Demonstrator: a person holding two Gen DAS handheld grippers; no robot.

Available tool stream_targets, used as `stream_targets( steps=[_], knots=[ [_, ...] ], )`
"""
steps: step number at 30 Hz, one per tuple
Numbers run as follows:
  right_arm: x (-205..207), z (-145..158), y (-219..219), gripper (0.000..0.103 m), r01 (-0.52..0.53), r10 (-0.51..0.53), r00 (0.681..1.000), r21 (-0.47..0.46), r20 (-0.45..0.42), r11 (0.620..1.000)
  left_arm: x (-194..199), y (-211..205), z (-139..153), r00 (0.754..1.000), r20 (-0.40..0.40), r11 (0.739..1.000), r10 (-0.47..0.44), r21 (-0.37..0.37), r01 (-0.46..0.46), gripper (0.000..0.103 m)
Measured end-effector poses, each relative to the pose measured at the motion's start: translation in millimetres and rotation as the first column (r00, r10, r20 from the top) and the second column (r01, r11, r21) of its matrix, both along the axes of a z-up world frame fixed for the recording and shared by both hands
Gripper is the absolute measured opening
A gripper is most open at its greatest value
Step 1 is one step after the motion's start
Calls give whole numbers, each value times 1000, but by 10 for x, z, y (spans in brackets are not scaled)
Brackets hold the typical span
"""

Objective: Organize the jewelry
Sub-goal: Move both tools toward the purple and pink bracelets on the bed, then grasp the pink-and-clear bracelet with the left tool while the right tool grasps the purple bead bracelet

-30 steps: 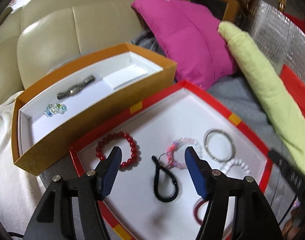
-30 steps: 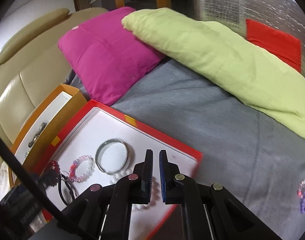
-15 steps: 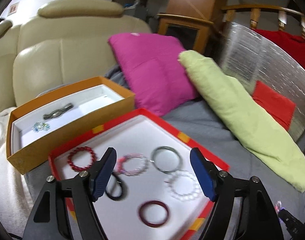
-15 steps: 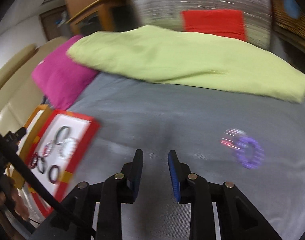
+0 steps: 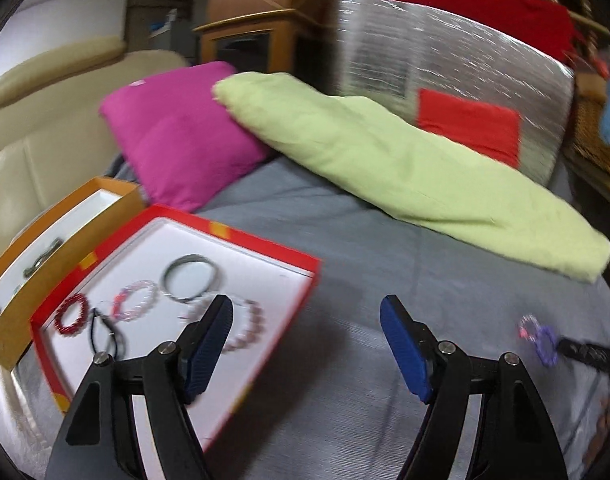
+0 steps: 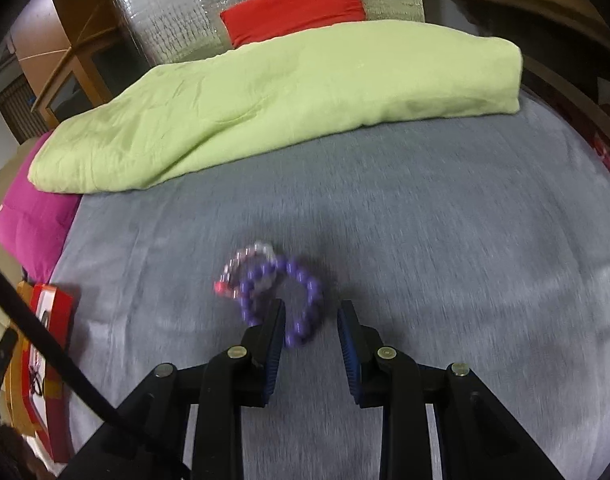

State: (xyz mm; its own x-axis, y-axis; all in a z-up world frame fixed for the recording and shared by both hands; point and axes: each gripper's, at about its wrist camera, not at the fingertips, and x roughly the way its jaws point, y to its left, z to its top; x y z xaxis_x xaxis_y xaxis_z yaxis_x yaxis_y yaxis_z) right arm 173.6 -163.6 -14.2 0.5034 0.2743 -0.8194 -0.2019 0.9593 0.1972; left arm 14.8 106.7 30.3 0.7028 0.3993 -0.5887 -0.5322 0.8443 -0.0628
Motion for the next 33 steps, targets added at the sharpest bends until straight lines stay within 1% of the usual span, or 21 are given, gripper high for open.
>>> stream_targets(
  steps=[1,2,3,6,9,12,14,16,18,20,21,25,26,27,28,29,32,33],
  knots=[
    [57,-80,58,26,-13,12,1000,-39,-17,999,42,-75,-13,1000,-10,1000,-25,11,25,77],
    [60,-104,90,14,-18,19,1000,-79,5,997,73,-129,-22,999,-19,999,-39,18,39,77],
    [43,-96,109,10,-24,27,999,-109,20,994,105,-187,-31,998,-29,998,-56,26,57,77],
    [-126,-38,-26,10,-38,42,998,-90,41,995,180,-306,-53,995,-37,995,-95,25,96,77],
    [-335,-24,-277,10,-16,17,999,-25,42,1000,311,-439,-104,987,-46,988,-152,-14,152,77],
    [-469,-55,-491,10,7,-8,999,33,33,999,510,-673,-217,963,-94,966,-253,-74,247,77],
    [-531,-86,-572,10,12,-13,1000,59,18,998,690,-905,-268,932,-128,940,-338,-102,327,77],
    [-539,-76,-665,10,14,-15,1000,81,18,997,870,-1084,-260,912,-146,922,-383,-130,366,77],
    [-521,-83,-708,10,19,-21,1000,91,22,996,1035,-1203,-232,903,-151,913,-401,-147,381,77],
    [-475,-106,-760,10,29,-30,1000,138,5,990,1270,-1349,-214,905,-168,919,-390,-131,371,77],
    [-454,-110,-785,10,30,-30,1000,161,-2,987,1370,-1399,-230,902,-180,918,-393,-137,373,77],
    [-417,-77,-783,10,16,-17,1000,198,1,980,1698,-1533,-447,881,-268,920,-390,-163,357,75],
    [-405,-76,-775,10,15,-15,1000,203,-1,979,1758,-1558,-526,869,-302,920,-391,-160,358,58],
    [-395,-83,-781,10,16,-15,1000,213,-6,977,1804,-1600,-611,848,-347,916,-400,-146,373,30],
    [-377,-87,-777,10,16,-15,1000,216,-9,976,1765,-1633,-623,850,-340,914,-403,-106,391,21],
    [-370,-91,-784,10,16,-14,1000,221,-13,975,1716,-1669,-617,844,-354,912,-403,-76,403,9],
    [-374,-51,-790,10,15,-15,1000,234,-2,972,1486,-1669,-551,826,-337,889,-451,-84,451,8],
    [-378,-39,-787,10,15,-16,1000,237,3,971,1371,-1640,-523,827,-325,885,-460,-93,456,8]
  ],
)
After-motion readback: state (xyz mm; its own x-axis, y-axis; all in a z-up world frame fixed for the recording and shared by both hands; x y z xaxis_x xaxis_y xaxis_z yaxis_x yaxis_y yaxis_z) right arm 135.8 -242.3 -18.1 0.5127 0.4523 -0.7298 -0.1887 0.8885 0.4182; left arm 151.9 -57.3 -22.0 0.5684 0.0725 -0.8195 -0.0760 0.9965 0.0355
